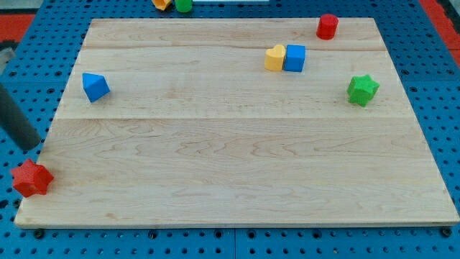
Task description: Move the red star to the bottom right
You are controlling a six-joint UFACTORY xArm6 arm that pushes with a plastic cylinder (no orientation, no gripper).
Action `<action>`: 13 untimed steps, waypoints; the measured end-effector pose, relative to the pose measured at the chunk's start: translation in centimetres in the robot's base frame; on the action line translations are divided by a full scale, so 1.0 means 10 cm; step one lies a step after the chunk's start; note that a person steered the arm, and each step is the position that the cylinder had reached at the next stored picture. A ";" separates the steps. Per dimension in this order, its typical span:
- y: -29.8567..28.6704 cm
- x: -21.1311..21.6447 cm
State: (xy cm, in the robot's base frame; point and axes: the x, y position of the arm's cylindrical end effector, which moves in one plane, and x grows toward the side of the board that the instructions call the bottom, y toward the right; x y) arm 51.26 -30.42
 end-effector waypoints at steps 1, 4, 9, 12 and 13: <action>0.00 0.42; 0.10 1.03; 0.79 1.06; 1.41 0.80; 2.49 0.59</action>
